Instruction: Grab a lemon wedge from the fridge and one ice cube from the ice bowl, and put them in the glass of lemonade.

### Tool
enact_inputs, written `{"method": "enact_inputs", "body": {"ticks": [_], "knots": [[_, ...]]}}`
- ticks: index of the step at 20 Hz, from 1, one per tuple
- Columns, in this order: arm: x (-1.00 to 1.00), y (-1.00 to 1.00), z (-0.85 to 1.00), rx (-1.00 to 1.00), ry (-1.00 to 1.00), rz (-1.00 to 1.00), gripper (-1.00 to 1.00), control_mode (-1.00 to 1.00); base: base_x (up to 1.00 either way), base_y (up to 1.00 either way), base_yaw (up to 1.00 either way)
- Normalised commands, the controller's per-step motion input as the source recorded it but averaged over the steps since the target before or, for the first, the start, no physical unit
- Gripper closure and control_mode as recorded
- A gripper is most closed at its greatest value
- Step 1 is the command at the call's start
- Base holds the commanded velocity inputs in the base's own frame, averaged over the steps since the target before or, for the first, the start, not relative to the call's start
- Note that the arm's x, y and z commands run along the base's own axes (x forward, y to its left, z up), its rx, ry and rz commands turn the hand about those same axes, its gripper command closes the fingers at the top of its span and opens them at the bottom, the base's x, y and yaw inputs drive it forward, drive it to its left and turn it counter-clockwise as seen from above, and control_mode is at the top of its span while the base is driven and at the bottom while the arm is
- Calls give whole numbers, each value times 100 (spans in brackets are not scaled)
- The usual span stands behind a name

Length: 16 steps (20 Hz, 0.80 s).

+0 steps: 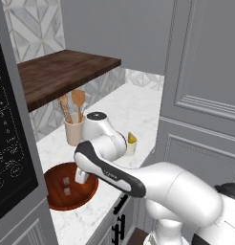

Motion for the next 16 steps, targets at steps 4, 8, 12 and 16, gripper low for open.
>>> {"method": "enact_inputs", "body": {"ticks": [4,8,12,16], "knots": [[1,2,-22,0,0,8,-100,-100,0,0,0],[20,4,-7,-2,0,2,-100,-100,0,0,0],[70,19,0,0,3,0,-100,-100,0,0,0],[34,42,5,-1,23,0,-100,-100,0,0,0]]}}
